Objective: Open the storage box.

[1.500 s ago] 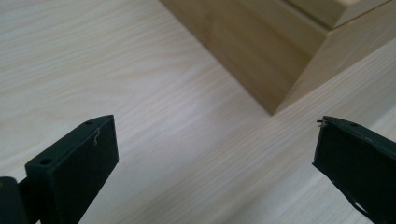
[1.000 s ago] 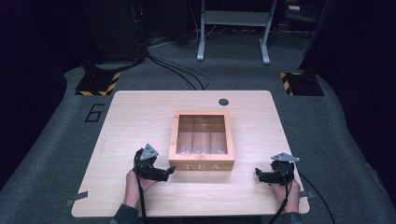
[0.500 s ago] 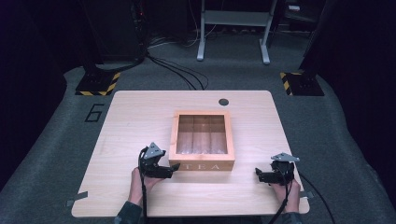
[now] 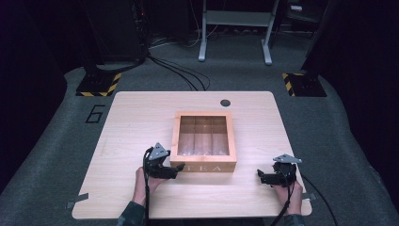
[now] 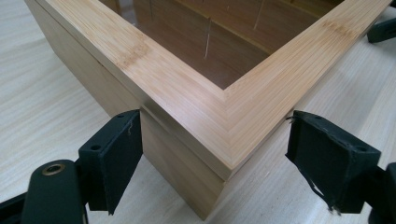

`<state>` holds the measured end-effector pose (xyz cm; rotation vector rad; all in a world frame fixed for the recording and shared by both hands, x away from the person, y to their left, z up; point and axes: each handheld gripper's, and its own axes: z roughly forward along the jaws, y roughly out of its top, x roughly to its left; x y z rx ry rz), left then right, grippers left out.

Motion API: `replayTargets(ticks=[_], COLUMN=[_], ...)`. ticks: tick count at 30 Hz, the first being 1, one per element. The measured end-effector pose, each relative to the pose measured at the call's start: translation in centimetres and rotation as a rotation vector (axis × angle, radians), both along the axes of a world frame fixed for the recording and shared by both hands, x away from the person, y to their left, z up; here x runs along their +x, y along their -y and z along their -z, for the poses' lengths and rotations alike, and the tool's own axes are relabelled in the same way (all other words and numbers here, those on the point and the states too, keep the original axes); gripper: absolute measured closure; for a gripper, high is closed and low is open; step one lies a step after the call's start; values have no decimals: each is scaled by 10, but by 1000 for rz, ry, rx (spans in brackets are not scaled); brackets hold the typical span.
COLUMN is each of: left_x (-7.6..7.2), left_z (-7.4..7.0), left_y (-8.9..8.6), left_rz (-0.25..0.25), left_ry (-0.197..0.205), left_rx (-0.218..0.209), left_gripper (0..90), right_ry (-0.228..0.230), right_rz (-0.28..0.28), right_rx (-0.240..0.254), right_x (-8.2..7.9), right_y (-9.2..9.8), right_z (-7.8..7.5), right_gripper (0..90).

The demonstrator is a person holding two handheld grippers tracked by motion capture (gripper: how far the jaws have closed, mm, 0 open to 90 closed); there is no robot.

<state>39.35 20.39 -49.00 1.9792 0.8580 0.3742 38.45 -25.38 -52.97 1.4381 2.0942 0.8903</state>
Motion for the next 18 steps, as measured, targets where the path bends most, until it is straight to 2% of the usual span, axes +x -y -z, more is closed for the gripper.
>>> replayTargets(ticks=[10, 18], left_x=[-2, -4], left_z=[0, 1], left_y=[1, 1], left_rz=[-3, -10], left_ry=[36, 61], left_rx=[15, 8], left_gripper=[199, 209], right_ry=[2, 3], right_rz=[-1, -1], right_rx=[0, 0], right_x=[0, 0], right_y=[0, 0], right_z=[0, 0], right_gripper=[21, 23])
